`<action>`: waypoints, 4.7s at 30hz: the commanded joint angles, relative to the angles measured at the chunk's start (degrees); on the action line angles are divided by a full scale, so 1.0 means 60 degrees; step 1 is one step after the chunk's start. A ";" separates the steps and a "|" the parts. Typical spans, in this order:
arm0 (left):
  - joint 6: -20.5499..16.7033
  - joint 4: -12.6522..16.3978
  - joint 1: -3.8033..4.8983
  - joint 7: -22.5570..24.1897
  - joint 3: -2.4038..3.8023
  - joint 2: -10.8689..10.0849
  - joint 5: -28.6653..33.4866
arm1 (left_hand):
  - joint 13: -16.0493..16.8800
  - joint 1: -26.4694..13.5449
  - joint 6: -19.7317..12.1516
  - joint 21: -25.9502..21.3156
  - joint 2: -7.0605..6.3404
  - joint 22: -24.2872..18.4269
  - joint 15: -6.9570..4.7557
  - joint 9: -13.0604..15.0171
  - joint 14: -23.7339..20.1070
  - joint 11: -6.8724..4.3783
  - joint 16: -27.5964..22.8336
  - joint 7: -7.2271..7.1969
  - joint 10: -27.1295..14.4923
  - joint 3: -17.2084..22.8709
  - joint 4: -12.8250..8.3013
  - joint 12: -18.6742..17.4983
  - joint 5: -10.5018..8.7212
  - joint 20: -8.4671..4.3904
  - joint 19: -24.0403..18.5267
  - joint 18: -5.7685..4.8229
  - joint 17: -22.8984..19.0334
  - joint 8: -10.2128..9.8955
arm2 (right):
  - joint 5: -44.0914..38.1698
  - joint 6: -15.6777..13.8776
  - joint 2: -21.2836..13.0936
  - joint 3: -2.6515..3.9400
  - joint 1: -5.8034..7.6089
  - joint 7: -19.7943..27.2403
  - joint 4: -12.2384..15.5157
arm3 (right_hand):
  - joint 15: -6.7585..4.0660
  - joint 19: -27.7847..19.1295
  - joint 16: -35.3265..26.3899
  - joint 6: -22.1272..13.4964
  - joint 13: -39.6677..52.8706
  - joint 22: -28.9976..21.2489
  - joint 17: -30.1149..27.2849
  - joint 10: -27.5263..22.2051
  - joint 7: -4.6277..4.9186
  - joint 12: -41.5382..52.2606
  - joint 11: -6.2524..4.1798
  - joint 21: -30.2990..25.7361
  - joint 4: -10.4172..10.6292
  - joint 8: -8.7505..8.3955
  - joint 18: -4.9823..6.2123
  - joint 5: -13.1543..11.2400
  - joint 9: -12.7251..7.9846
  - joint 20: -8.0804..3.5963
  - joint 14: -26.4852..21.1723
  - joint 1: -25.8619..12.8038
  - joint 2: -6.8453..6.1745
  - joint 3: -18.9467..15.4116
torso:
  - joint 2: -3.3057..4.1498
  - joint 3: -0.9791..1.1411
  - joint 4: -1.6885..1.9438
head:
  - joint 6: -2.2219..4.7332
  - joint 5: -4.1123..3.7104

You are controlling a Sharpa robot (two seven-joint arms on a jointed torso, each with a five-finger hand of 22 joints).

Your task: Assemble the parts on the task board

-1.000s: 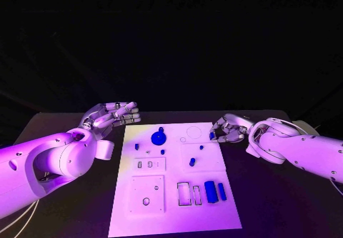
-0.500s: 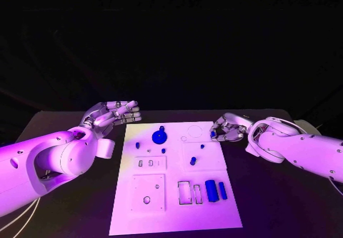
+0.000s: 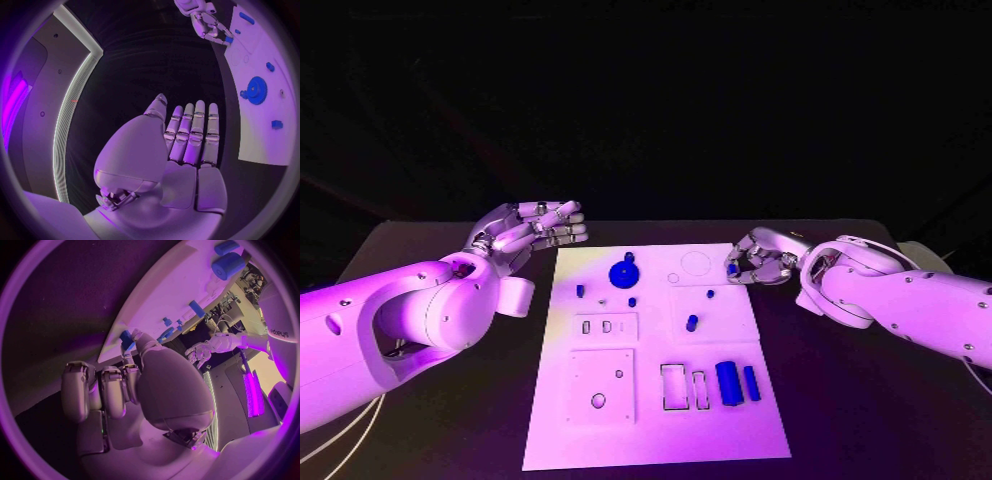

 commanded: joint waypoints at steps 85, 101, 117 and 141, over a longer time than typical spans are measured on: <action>0.0198 -0.0409 0.0012 -0.0009 0.0003 0.0335 0.0003 | -0.0011 0.0002 -0.0006 -0.0072 0.0063 -0.0021 0.0073 -0.0008 -0.0017 0.0073 -0.0061 0.0051 -0.0026 -0.0025 -0.0052 -0.0058 0.0024 0.0003 0.0019 0.0052 -0.0015 -0.0042 | -0.2378 -0.0789 0.3031 -0.0212 -0.0688 -0.3080 0.2098 | -0.0300 0.0160 0.0068 0.0569 0.1111 0.1453 0.2464 0.0031 -0.0295 -0.0066 -0.0322 0.0210 -0.0370 0.0456 -0.0071 -0.0547 0.0189 -0.0251 0.0982 -0.0031 0.0633 0.0987 | -0.0181 -0.0102 -0.0014 | -0.0455 0.0544; 0.0207 -0.0394 0.0012 -0.0023 0.0003 0.0326 0.0003 | -0.0011 0.0002 -0.0006 -0.0072 0.0063 -0.0021 0.0073 -0.0008 -0.0017 0.0073 -0.0061 0.0051 -0.0026 -0.0025 -0.0052 -0.0058 0.0024 0.0003 0.0019 0.0052 -0.0015 -0.0042 | -0.2515 -0.0567 0.3149 -0.0239 -0.0801 -0.3202 0.1991 | -0.0299 0.0154 0.0063 0.0568 0.1118 0.1448 0.2453 0.0041 -0.0297 -0.0064 -0.0321 0.0197 -0.0362 0.0473 -0.0068 -0.0561 0.0198 -0.0253 0.0979 -0.0121 0.0596 0.0975 | -0.0190 -0.0098 -0.0012 | -0.0513 0.0543; 0.0199 -0.0393 0.0012 -0.0014 0.0003 0.0299 0.0003 | -0.0011 0.0002 -0.0006 -0.0072 0.0063 -0.0021 0.0073 -0.0008 -0.0017 0.0073 -0.0061 0.0051 -0.0026 -0.0025 -0.0052 -0.0058 0.0024 0.0003 0.0019 0.0052 -0.0015 -0.0042 | -0.2606 -0.0366 0.3143 -0.0247 -0.0821 -0.3403 0.1914 | -0.0284 0.0077 0.0027 0.0456 0.1027 0.1364 0.2372 -0.0035 -0.0269 -0.0155 -0.0299 0.0072 -0.0260 0.0463 -0.0037 -0.0629 0.0193 -0.0246 0.0959 -0.0483 0.0463 0.0877 | -0.0191 -0.0098 -0.0012 | -0.0531 0.0490; 0.0198 -0.0409 0.0010 -0.0008 0.0003 0.0311 0.0003 | -0.0009 -0.0006 -0.0007 -0.0078 0.0061 -0.0028 0.0078 -0.0006 -0.0019 0.0076 -0.0080 0.0054 -0.0027 -0.0030 -0.0052 -0.0072 0.0024 0.0004 0.0012 0.0049 -0.0016 -0.0053 | -0.2689 -0.0409 0.3120 -0.0247 -0.0821 -0.3506 0.1874 | -0.0187 -0.0046 -0.0027 0.0095 0.0808 0.1229 0.2259 -0.0250 -0.0115 -0.0371 -0.0172 -0.0138 -0.0153 0.0301 0.0009 -0.0607 0.0108 -0.0176 0.0930 -0.0838 0.0233 0.0719 | -0.0193 -0.0098 -0.0014 | -0.0512 0.0483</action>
